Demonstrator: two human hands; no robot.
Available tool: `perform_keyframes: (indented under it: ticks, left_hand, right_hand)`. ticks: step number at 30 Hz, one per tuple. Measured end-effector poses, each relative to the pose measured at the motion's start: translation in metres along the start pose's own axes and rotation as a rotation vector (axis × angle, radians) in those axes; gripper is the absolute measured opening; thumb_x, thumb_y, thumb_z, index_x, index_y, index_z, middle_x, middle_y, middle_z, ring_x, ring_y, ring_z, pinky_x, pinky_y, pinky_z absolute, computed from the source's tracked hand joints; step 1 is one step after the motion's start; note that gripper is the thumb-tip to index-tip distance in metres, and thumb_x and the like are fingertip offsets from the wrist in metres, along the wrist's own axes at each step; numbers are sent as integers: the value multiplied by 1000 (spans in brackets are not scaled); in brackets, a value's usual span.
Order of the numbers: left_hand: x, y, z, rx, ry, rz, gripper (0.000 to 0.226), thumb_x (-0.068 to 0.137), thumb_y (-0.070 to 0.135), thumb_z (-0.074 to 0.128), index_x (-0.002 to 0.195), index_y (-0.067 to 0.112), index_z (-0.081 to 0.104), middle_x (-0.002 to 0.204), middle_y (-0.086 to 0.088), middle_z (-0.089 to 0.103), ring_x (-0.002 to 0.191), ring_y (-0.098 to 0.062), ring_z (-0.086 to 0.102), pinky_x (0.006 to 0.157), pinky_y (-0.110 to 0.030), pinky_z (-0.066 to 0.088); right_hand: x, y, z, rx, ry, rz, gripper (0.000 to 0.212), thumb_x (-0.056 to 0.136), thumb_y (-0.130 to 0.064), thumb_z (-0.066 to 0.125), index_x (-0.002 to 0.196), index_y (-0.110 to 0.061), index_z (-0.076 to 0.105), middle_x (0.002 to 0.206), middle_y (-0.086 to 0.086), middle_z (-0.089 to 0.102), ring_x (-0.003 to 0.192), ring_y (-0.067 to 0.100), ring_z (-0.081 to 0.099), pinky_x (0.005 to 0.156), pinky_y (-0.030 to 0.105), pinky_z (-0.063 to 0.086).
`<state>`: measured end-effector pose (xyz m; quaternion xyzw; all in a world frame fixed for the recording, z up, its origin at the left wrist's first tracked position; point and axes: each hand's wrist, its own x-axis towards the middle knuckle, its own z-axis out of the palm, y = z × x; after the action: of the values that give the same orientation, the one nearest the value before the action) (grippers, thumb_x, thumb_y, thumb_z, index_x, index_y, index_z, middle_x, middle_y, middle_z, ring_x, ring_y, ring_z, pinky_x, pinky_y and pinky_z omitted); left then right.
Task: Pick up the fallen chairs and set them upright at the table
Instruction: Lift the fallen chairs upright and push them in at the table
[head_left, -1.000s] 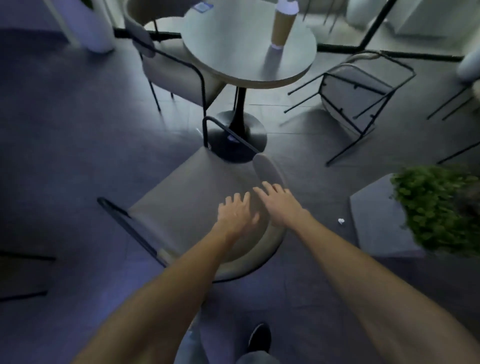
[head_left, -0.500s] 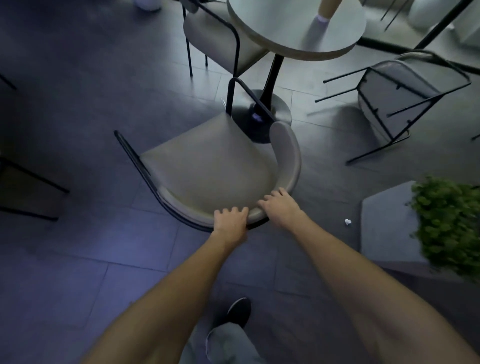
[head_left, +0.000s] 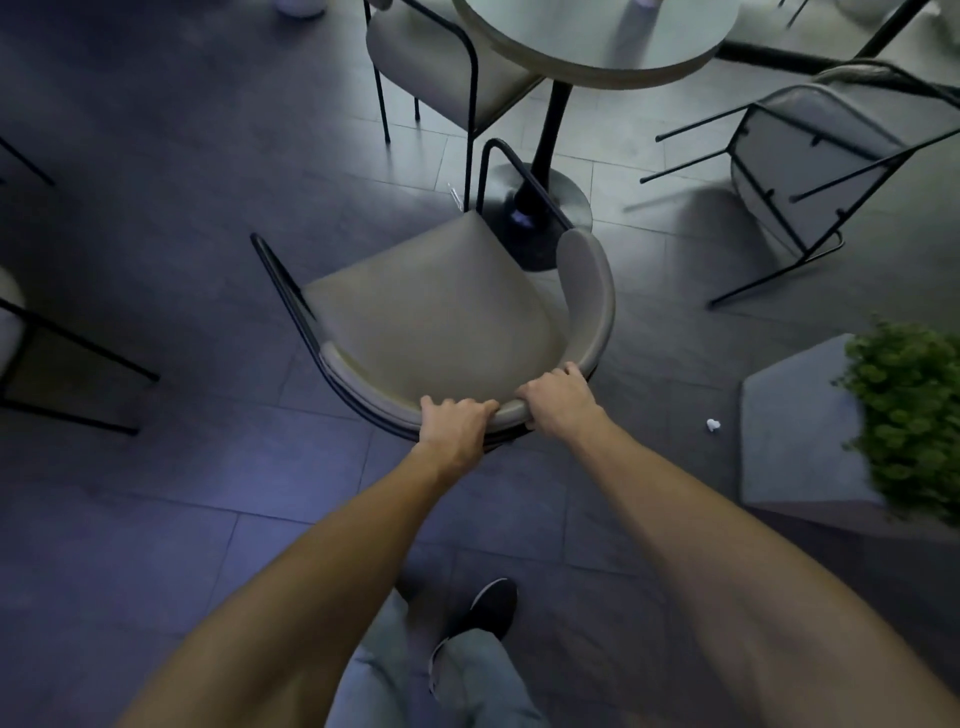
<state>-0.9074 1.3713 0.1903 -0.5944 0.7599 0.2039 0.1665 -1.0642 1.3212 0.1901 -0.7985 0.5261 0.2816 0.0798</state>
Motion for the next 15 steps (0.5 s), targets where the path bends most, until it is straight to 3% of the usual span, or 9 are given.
perform_keyframes:
  ticks: [5, 10, 15]
  left_hand:
    - [0, -11, -6, 128, -8, 54, 64, 82, 19, 68, 138, 37, 43, 125, 1, 61, 116, -29, 56, 98, -51, 33]
    - [18, -22, -18, 243, 62, 113, 47, 93, 15, 51, 135, 37, 49, 126, 0, 63, 118, -30, 53, 102, -48, 31]
    - [46, -33, -36, 336, 98, 154, 44, 95, 13, 48, 133, 36, 52, 123, -1, 63, 121, -31, 51, 110, -49, 25]
  right_hand:
    - [-14, -14, 6, 76, -14, 97, 25, 93, -30, 60, 117, -26, 66, 115, 2, 70, 115, 27, 60, 105, 44, 30]
    - [-22, -15, 6, 161, 29, 150, 27, 95, -42, 59, 114, -24, 61, 111, 4, 71, 112, 30, 61, 103, 46, 30]
    - [-18, -2, 13, 253, 128, 188, 32, 95, -48, 56, 114, -23, 56, 115, 1, 68, 112, 28, 57, 97, 44, 32]
